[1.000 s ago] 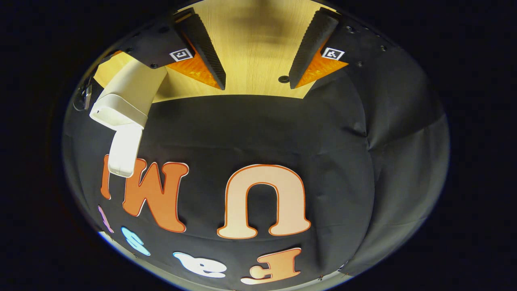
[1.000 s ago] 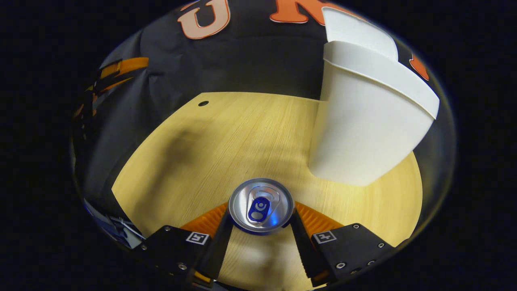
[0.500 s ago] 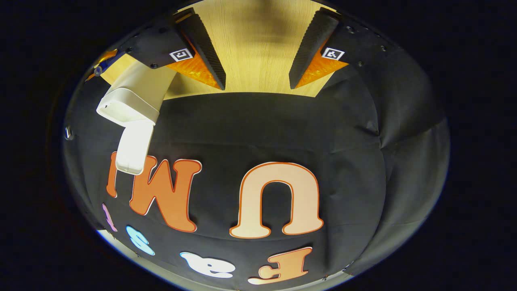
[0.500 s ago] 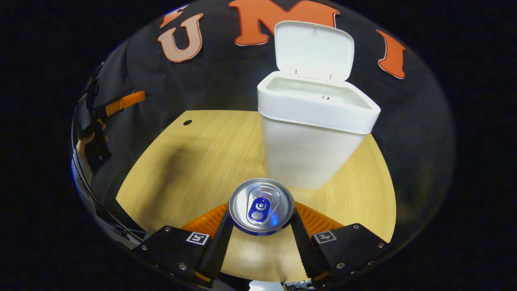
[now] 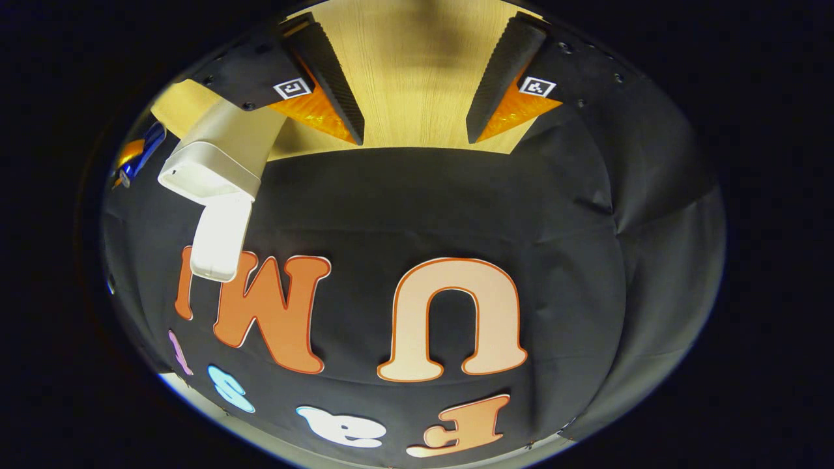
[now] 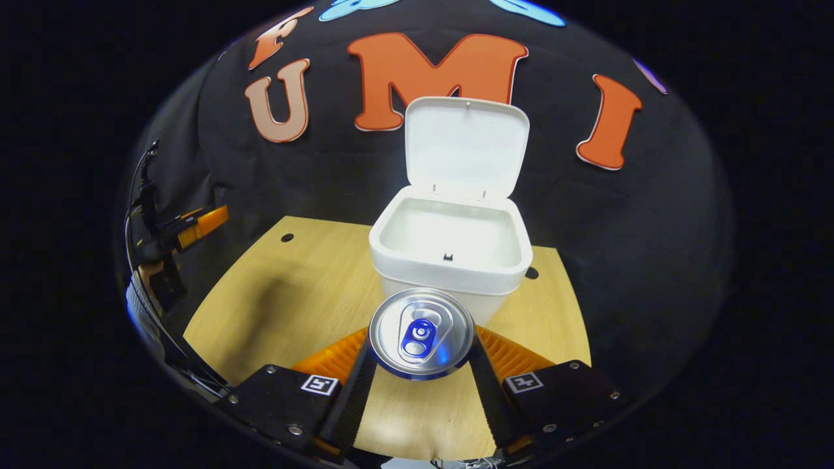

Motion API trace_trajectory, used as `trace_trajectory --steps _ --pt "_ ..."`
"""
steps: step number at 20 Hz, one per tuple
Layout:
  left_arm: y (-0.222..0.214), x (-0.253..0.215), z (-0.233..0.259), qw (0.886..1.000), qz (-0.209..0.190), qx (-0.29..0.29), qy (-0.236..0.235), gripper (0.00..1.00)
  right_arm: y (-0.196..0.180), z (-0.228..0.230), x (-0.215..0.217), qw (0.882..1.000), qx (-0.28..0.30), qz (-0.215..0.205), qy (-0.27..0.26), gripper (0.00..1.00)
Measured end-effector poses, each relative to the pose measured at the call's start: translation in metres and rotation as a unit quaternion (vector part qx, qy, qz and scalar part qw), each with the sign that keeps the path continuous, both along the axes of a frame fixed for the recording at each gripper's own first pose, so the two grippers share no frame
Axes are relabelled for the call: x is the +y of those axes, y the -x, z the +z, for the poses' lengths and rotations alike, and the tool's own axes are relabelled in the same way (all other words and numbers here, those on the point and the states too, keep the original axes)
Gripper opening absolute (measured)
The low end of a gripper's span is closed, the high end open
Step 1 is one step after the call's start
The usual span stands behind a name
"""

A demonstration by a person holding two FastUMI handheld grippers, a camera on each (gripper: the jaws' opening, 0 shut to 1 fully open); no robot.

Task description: Press the lid of the desktop garbage bin to open it, pick up the crumpled paper on the desktop and throw it into the bin, then pick up the pop can on the desktop and drop it into the bin, and finally close the garbage bin lid.

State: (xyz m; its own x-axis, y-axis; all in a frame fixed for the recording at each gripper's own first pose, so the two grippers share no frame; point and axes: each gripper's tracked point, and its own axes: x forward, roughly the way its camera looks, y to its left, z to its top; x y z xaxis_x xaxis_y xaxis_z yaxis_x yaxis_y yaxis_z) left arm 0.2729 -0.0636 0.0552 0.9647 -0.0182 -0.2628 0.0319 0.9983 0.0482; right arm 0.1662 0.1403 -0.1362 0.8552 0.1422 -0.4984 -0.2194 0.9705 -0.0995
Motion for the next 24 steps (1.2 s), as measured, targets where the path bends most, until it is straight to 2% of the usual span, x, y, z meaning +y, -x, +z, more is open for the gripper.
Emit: trace_trajectory --steps 3,4,5,6,7,8,9,10,17,20,21,23,24 --pt "0.004 0.006 0.001 1.000 0.007 0.000 -0.003 0.99 -0.022 0.035 -0.010 0.999 -0.039 -0.003 0.003 0.78" --pt "0.005 0.009 0.002 1.000 0.010 0.000 -0.003 0.99 -0.027 0.046 -0.012 0.999 -0.051 -0.004 0.006 0.73" --pt "0.005 0.012 0.001 1.000 0.013 0.001 -0.003 0.99 -0.032 0.055 -0.013 0.998 -0.060 -0.007 0.009 0.78" --pt "0.007 0.014 0.001 1.000 0.015 0.001 -0.003 0.99 -0.030 0.063 -0.014 0.998 -0.069 -0.011 0.011 0.73" --pt "0.008 0.016 0.002 1.000 0.017 0.000 -0.003 0.99 -0.036 0.069 -0.015 0.997 -0.077 -0.013 0.011 0.78" --pt "0.008 0.018 0.002 1.000 0.019 -0.001 -0.004 0.99 -0.047 0.074 -0.017 0.996 -0.085 -0.017 0.013 0.73" --pt "0.009 0.021 0.001 1.000 0.021 -0.001 -0.004 0.99 -0.056 0.076 -0.020 0.996 -0.091 -0.022 0.014 0.73" --pt "0.010 0.022 0.001 1.000 0.022 -0.001 -0.004 0.99 -0.065 0.077 -0.022 0.995 -0.097 -0.025 0.017 0.78" --pt "0.014 0.037 -0.001 0.999 0.035 0.002 -0.008 0.99 -0.115 0.054 -0.042 0.994 -0.081 -0.051 0.043 0.78" --pt "0.014 0.043 0.000 0.999 0.039 0.001 -0.012 0.99 -0.120 0.042 -0.043 0.996 -0.064 -0.058 0.037 0.81" --pt "0.015 0.044 0.001 0.999 0.040 0.000 -0.013 0.99 -0.119 0.041 -0.042 0.996 -0.062 -0.058 0.033 0.78" --pt "0.014 0.047 0.000 0.999 0.043 0.001 -0.015 1.00 -0.120 0.040 -0.042 0.995 -0.067 -0.060 0.038 0.85" --pt "0.015 0.047 0.001 0.999 0.043 0.001 -0.015 1.00 -0.121 0.041 -0.041 0.995 -0.070 -0.059 0.042 0.93"
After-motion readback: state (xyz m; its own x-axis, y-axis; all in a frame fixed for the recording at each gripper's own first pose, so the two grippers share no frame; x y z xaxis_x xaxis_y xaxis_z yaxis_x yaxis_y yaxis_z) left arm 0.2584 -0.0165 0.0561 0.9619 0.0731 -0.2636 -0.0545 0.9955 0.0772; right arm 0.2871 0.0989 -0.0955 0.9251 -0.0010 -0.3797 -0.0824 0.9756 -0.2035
